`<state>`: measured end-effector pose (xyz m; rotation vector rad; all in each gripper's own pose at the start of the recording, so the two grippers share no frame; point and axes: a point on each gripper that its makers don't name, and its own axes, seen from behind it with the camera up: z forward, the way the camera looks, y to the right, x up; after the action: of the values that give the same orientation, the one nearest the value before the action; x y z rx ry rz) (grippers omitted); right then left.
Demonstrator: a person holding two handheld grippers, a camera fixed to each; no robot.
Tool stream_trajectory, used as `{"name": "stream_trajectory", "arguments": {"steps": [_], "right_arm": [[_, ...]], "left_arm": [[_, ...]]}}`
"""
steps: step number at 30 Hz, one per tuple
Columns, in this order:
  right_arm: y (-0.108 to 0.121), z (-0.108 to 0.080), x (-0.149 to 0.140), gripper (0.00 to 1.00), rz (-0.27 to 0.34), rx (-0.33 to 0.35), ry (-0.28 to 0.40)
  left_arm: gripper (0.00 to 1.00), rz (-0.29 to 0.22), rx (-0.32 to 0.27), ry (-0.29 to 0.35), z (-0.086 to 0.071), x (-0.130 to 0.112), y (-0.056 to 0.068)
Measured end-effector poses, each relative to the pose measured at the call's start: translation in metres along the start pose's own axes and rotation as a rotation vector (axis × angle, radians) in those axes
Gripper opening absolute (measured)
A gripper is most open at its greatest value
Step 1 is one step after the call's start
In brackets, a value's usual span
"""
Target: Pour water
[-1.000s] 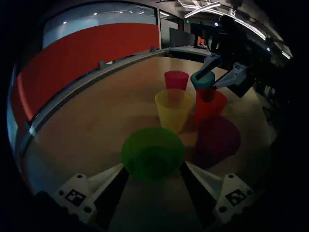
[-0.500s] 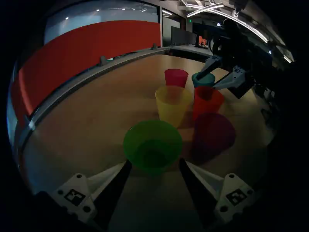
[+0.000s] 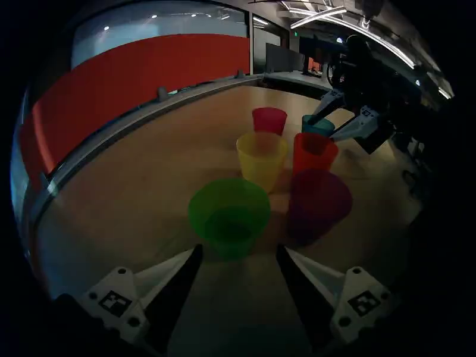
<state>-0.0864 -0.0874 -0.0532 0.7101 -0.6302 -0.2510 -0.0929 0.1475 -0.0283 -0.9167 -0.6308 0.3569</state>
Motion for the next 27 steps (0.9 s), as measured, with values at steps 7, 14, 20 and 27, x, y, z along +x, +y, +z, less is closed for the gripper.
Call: {"name": "stream_trajectory", "arguments": {"steps": [7,14,20,27], "right_arm": [[0.002,-0.001,-0.004,0.97,0.015,-0.016,0.000],[0.002,-0.008,-0.001,1.00,0.025,-0.021,0.011],[-0.001,-0.019,-0.009,1.00,0.007,-0.033,0.003],[-0.004,-0.036,-0.016,1.00,0.005,-0.063,0.010]], "left_arm": [[0.91,-0.005,0.011,0.008,-0.006,0.001,0.003],[0.91,-0.013,0.033,0.014,-0.014,-0.002,0.002],[0.91,-0.038,0.064,0.033,-0.023,-0.003,0.000],[0.91,-0.064,0.110,0.076,-0.040,0.001,0.000]]}}
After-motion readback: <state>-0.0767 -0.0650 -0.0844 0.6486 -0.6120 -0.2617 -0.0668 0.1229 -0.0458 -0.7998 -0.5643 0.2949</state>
